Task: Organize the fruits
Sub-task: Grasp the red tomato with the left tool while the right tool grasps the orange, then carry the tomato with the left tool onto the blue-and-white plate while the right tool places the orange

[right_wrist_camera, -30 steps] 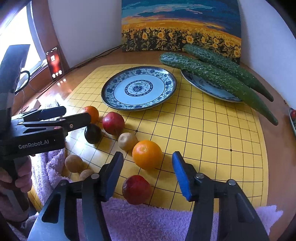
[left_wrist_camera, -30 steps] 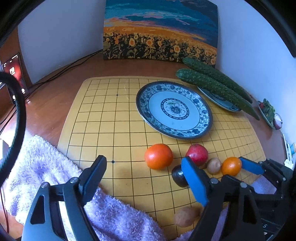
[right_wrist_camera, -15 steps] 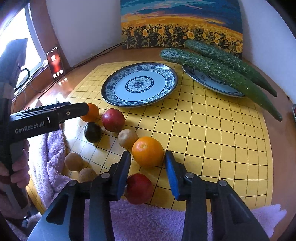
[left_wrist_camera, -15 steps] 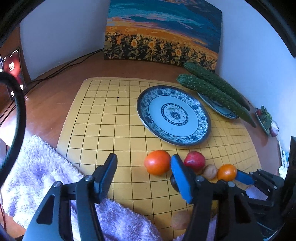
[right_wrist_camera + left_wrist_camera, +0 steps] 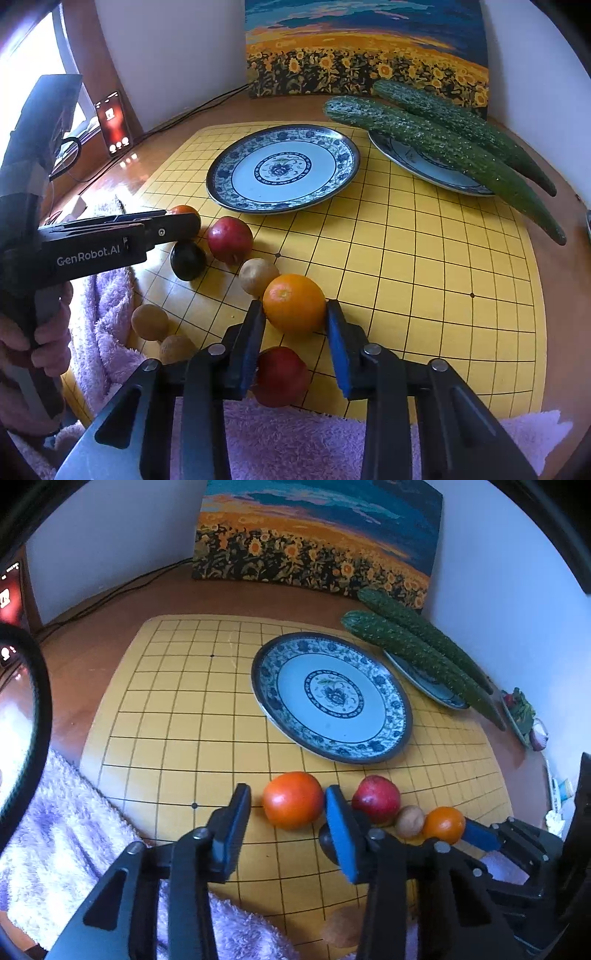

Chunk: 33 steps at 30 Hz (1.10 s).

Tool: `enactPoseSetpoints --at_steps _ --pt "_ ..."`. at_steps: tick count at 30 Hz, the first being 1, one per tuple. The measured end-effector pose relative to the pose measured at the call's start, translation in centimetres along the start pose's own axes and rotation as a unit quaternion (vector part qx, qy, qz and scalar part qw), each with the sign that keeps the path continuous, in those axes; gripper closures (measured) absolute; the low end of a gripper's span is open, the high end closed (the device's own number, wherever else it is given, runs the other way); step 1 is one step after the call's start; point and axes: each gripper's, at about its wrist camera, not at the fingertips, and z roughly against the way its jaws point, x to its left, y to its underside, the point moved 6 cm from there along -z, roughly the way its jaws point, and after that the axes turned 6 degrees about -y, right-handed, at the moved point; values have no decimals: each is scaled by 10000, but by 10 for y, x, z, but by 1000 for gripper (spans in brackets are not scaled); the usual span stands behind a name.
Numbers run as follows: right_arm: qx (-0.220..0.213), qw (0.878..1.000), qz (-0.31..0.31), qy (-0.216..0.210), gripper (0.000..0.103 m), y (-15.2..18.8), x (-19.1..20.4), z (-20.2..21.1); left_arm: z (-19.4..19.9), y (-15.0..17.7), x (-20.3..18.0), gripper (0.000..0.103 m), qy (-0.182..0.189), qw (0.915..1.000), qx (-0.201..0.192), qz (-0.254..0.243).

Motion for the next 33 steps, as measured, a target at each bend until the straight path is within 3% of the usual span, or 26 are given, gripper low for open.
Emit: enactPoseSetpoints --at_steps 15,33 --pt "-145 9999 -11 -66 69 -6 0 8 20 -8 -1 67 -25 9996 -242 -142" --pt "-411 9987 188 -226 70 -73 -6 20 18 -63 -15 67 -201 9972 -572 -447"
